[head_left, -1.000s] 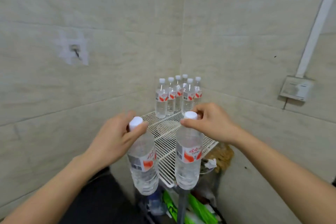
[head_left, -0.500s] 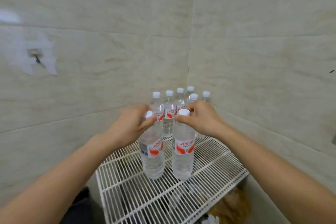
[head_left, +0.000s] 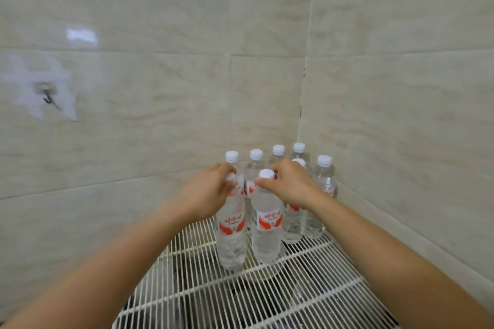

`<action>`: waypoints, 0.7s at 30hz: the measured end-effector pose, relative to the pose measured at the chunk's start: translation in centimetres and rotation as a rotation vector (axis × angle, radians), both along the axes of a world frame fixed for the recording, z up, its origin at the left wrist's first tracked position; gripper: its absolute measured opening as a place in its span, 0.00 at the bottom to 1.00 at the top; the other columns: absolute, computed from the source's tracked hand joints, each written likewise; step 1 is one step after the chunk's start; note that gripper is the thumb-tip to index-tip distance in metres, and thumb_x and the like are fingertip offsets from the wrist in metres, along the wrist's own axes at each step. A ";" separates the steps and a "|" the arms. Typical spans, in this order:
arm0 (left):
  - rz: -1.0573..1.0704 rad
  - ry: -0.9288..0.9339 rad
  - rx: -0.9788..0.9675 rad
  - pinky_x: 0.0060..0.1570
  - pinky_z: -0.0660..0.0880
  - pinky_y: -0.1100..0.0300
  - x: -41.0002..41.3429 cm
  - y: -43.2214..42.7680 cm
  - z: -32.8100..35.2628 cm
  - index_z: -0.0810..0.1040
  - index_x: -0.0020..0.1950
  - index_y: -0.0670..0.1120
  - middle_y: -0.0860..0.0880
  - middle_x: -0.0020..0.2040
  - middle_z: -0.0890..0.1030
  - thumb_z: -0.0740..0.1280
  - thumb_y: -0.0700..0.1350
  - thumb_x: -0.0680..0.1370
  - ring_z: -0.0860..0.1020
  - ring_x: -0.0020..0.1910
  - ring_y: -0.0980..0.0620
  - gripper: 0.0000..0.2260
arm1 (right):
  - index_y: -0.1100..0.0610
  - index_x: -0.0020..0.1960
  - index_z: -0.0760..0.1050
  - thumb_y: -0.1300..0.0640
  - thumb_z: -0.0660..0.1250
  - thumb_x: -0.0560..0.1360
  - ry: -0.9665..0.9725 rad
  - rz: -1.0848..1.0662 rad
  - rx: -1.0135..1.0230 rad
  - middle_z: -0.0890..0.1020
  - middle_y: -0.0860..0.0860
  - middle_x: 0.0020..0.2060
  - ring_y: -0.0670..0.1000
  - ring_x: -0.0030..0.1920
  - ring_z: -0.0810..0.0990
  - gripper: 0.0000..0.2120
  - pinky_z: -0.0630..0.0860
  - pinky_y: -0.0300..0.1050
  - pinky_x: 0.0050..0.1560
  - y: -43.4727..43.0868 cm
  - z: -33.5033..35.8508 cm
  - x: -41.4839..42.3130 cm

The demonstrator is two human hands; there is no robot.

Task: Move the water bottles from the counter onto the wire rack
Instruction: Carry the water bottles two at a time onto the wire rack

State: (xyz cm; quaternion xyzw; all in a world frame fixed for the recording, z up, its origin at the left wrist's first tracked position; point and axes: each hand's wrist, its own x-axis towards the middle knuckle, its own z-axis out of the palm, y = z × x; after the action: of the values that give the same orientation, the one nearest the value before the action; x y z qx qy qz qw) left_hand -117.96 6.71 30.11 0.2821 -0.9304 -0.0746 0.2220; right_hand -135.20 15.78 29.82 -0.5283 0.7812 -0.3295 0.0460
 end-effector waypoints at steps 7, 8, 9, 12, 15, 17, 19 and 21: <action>0.038 0.056 0.086 0.55 0.68 0.57 -2.3 -1.3 -0.8 0.69 0.68 0.46 0.45 0.66 0.73 0.58 0.48 0.81 0.74 0.61 0.45 0.16 | 0.51 0.30 0.64 0.44 0.68 0.71 0.018 0.023 0.002 0.69 0.48 0.27 0.49 0.29 0.70 0.19 0.65 0.44 0.31 -2.5 0.1 -1.7; 0.037 0.067 0.095 0.56 0.69 0.56 -2.5 -1.5 -0.8 0.69 0.68 0.46 0.45 0.66 0.73 0.58 0.48 0.81 0.75 0.61 0.44 0.16 | 0.51 0.30 0.64 0.44 0.68 0.72 0.027 0.022 -0.003 0.69 0.48 0.27 0.49 0.29 0.70 0.19 0.64 0.44 0.31 -2.7 0.1 -1.8; 0.036 0.074 0.097 0.57 0.70 0.55 -2.7 -1.6 -0.9 0.69 0.68 0.46 0.44 0.66 0.73 0.58 0.48 0.81 0.75 0.61 0.44 0.16 | 0.51 0.30 0.64 0.44 0.68 0.72 0.036 0.019 -0.003 0.69 0.48 0.27 0.49 0.29 0.69 0.19 0.63 0.44 0.31 -2.9 0.2 -1.9; 0.034 0.080 0.091 0.57 0.71 0.54 -3.4 -1.7 -1.1 0.69 0.67 0.46 0.44 0.65 0.74 0.58 0.47 0.81 0.75 0.60 0.43 0.16 | 0.52 0.32 0.65 0.43 0.67 0.72 0.057 0.030 0.024 0.70 0.48 0.28 0.50 0.30 0.70 0.18 0.64 0.44 0.31 -3.4 -0.1 -2.3; 0.037 0.098 0.090 0.56 0.71 0.51 -4.1 -1.8 -1.3 0.69 0.67 0.45 0.44 0.65 0.74 0.58 0.47 0.81 0.75 0.59 0.43 0.16 | 0.52 0.31 0.66 0.43 0.67 0.72 0.039 0.036 0.032 0.70 0.48 0.27 0.50 0.29 0.70 0.19 0.65 0.45 0.31 -3.6 -0.5 -3.0; 0.036 0.104 0.094 0.54 0.70 0.54 -4.5 -2.0 -1.4 0.69 0.67 0.45 0.44 0.64 0.74 0.58 0.46 0.81 0.75 0.58 0.43 0.15 | 0.53 0.31 0.66 0.43 0.67 0.72 0.045 0.036 0.040 0.70 0.48 0.27 0.51 0.29 0.70 0.19 0.66 0.45 0.32 -3.7 -0.5 -3.3; 0.030 0.110 0.091 0.54 0.69 0.56 -4.9 -2.0 -1.4 0.69 0.67 0.45 0.44 0.65 0.74 0.58 0.46 0.81 0.75 0.59 0.44 0.15 | 0.54 0.31 0.65 0.43 0.68 0.72 0.069 0.029 0.053 0.70 0.49 0.27 0.51 0.30 0.71 0.20 0.66 0.46 0.32 -3.7 -0.3 -3.5; 0.026 0.110 0.080 0.54 0.68 0.56 -5.1 -2.1 -1.5 0.69 0.67 0.45 0.44 0.64 0.74 0.58 0.46 0.81 0.75 0.60 0.44 0.15 | 0.53 0.31 0.64 0.43 0.67 0.73 0.103 0.024 0.088 0.71 0.49 0.27 0.52 0.31 0.72 0.20 0.67 0.46 0.33 -3.5 0.1 -3.6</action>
State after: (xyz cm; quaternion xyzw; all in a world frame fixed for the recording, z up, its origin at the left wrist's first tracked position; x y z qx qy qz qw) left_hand -123.10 4.62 28.60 0.2984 -0.9092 -0.1245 0.2623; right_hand -138.76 12.26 29.92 -0.5512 0.7900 -0.2664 0.0329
